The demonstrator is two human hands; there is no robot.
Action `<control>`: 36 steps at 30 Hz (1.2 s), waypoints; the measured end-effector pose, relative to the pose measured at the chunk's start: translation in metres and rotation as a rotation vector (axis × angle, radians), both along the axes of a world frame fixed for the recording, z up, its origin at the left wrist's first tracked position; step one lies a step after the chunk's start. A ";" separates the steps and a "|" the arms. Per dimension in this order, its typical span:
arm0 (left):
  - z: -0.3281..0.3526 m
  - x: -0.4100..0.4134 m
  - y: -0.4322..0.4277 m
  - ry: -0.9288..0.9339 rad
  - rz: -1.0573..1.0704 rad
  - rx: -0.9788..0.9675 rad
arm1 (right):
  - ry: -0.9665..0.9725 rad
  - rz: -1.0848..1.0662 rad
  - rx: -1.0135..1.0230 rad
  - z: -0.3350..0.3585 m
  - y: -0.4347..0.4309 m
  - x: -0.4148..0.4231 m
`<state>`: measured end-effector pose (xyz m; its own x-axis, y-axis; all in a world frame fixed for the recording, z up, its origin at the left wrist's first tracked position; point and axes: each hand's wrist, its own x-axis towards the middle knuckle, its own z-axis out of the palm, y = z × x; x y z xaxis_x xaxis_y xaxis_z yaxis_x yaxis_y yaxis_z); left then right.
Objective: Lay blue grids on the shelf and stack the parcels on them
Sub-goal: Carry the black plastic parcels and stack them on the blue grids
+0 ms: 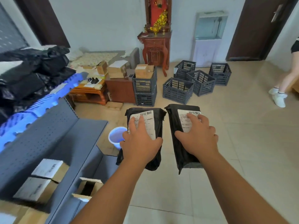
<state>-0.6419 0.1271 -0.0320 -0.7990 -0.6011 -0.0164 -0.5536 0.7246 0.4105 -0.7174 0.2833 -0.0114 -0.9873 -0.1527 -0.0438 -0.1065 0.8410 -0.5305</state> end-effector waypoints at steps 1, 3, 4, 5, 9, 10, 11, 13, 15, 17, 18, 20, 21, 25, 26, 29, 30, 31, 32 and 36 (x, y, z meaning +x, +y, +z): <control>0.004 -0.005 -0.005 0.011 0.027 -0.003 | 0.004 0.031 -0.008 0.003 -0.009 -0.010; 0.010 -0.011 -0.017 0.021 0.079 -0.012 | 0.013 0.091 -0.026 0.010 -0.028 -0.025; 0.013 -0.012 -0.024 0.023 0.106 -0.014 | 0.020 0.120 -0.036 0.013 -0.038 -0.030; 0.015 -0.013 -0.032 0.024 0.136 -0.012 | 0.028 0.150 -0.046 0.017 -0.048 -0.035; 0.026 -0.007 -0.066 0.035 0.244 -0.016 | 0.053 0.256 -0.092 0.032 -0.092 -0.044; 0.030 -0.003 -0.074 0.040 0.264 -0.022 | 0.056 0.276 -0.105 0.035 -0.103 -0.043; 0.033 0.002 -0.081 0.047 0.285 -0.031 | 0.057 0.294 -0.118 0.039 -0.115 -0.042; 0.039 0.012 -0.096 0.066 0.334 -0.039 | 0.065 0.333 -0.138 0.044 -0.136 -0.035; 0.044 0.021 -0.109 0.082 0.373 -0.038 | 0.076 0.376 -0.152 0.049 -0.156 -0.028; 0.049 0.030 -0.120 0.101 0.402 -0.048 | 0.087 0.410 -0.175 0.053 -0.172 -0.021; 0.051 0.035 -0.126 0.110 0.420 -0.058 | 0.091 0.427 -0.191 0.054 -0.180 -0.018; 0.056 0.045 -0.134 0.117 0.464 -0.078 | 0.091 0.471 -0.218 0.057 -0.193 -0.012; 0.058 0.050 -0.138 0.119 0.488 -0.087 | 0.091 0.498 -0.228 0.059 -0.200 -0.009; 0.070 0.067 -0.151 0.137 0.594 -0.120 | 0.092 0.628 -0.266 0.069 -0.229 0.002; 0.073 0.070 -0.154 0.144 0.625 -0.130 | 0.093 0.663 -0.272 0.073 -0.236 0.004; 0.081 0.077 -0.162 0.162 0.723 -0.163 | 0.101 0.770 -0.301 0.083 -0.256 0.004; 0.083 0.079 -0.163 0.171 0.753 -0.175 | 0.101 0.806 -0.312 0.086 -0.261 0.003; 0.086 0.081 -0.165 0.184 0.783 -0.187 | 0.105 0.843 -0.320 0.089 -0.267 0.003; 0.089 0.083 -0.166 0.196 0.814 -0.199 | 0.113 0.880 -0.325 0.093 -0.273 0.002; 0.104 0.091 -0.164 0.224 0.942 -0.258 | 0.135 1.017 -0.370 0.107 -0.296 0.004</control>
